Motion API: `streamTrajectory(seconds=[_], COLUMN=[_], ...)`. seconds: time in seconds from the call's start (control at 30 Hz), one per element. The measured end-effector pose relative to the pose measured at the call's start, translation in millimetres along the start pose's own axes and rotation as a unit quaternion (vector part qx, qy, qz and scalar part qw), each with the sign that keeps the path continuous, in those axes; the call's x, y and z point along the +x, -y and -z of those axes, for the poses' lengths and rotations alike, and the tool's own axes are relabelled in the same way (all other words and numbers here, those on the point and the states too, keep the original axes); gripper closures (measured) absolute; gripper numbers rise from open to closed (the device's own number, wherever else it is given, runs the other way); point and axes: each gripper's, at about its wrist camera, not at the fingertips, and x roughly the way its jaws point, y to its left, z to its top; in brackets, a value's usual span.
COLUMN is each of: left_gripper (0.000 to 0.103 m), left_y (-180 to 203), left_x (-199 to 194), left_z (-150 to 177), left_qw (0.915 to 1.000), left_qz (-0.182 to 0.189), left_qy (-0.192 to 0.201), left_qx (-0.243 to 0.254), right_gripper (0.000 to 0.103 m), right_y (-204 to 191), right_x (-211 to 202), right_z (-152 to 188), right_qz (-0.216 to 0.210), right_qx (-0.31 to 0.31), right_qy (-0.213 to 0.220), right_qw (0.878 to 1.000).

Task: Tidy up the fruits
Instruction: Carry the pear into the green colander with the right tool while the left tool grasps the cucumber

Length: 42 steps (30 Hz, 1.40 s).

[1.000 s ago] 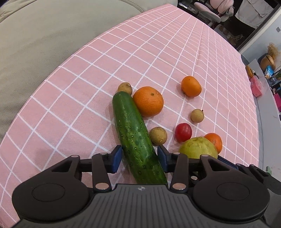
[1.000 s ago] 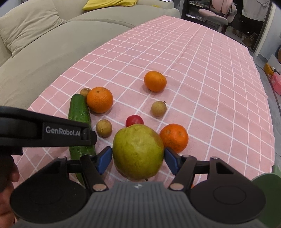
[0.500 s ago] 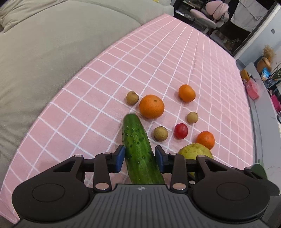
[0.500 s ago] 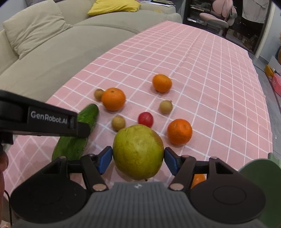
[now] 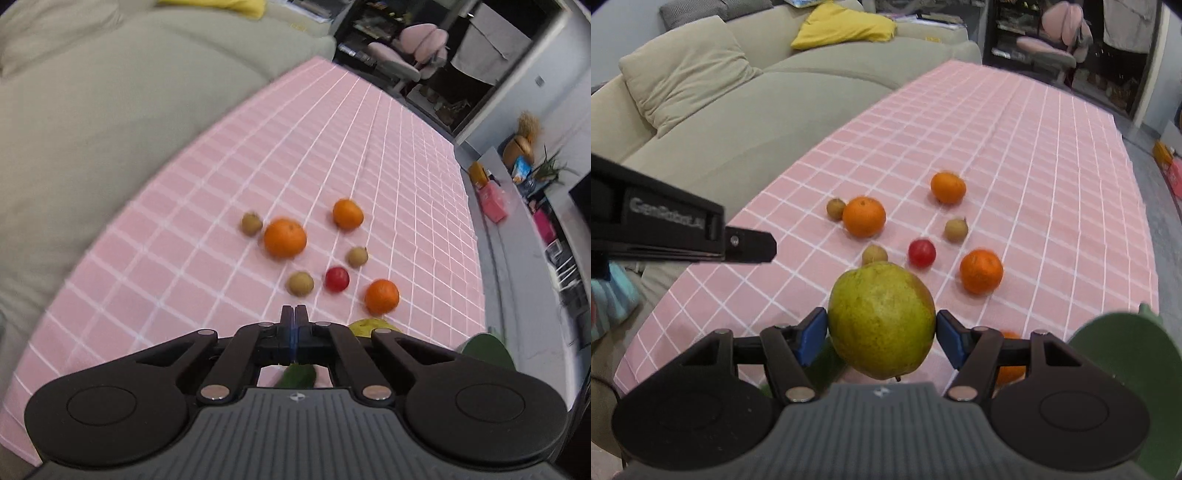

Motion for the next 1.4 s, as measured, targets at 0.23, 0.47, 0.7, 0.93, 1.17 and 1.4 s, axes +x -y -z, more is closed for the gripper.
streamTrajectory(seconds=[0.23, 0.47, 0.7, 0.93, 1.17, 1.4], left_gripper=[0.096, 0.068, 0.03, 0.029, 0.029, 0.033], left_y=[-20, -1, 12, 23, 48, 58], left_x=[18, 21, 0, -4, 18, 39], left_z=[4, 19, 38, 51, 76, 86], left_qw=[0.9963, 0.9911, 0.9865, 0.9797, 0.9608, 0.9482], left_qz=[0.016, 0.021, 0.053, 0.033, 0.0, -0.038], left_qy=[-0.075, -0.128, -0.127, -0.123, -0.128, -0.152], left_qx=[-0.038, 0.028, 0.089, 0.154, 0.246, 0.276], right_gripper=[0.041, 0.041, 0.041, 0.041, 0.041, 0.041], right_y=[10, 21, 30, 52, 94, 146], right_x=[9, 4, -35, -84, -112, -90], right_z=[19, 22, 33, 47, 61, 75], right_qz=[0.002, -0.012, -0.012, -0.013, 0.024, 0.064], right_qx=[0.02, 0.028, 0.016, 0.028, 0.055, 0.076], right_qy=[-0.028, -0.026, -0.02, 0.002, 0.006, -0.055], right_qw=[0.999, 0.999, 1.0, 1.0, 0.998, 0.994])
